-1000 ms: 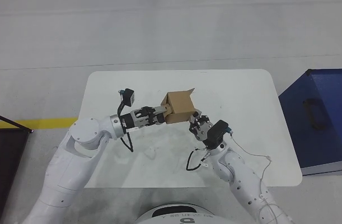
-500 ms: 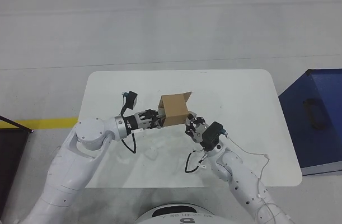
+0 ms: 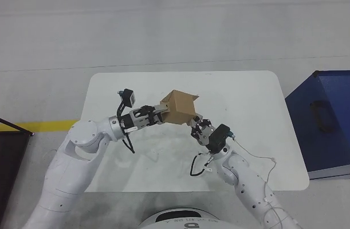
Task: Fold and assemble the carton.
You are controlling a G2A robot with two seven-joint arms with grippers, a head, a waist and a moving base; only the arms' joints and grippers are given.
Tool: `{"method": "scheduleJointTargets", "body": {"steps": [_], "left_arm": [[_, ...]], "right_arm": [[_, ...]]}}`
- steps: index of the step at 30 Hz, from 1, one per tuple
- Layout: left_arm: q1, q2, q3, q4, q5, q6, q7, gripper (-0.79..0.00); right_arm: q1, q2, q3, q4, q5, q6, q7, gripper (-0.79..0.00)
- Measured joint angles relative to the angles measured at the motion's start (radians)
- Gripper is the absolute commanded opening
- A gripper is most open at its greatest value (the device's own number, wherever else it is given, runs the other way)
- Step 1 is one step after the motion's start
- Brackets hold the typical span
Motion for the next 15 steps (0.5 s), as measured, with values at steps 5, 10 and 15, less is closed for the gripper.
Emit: {"method": "scheduleJointTargets", "body": {"steps": [5,10,15], "left_arm": [[0.017,0.003,-0.02,0.002,-0.015,-0.015,-0.012,-0.489],[0.034,0.006,-0.041,0.001,-0.029,-0.047,-0.018,-0.486],[0.062,0.01,-0.074,0.008,-0.043,-0.144,-0.059,-0.459]], "right_arm": [[0.007,-0.001,-0.002,0.002,0.005,-0.005,0.005,-0.785],[0.013,-0.002,-0.004,0.007,0.012,-0.008,0.006,-0.785],[0.016,-0.006,0.008,0.021,0.08,-0.009,-0.011,-0.785]]}}
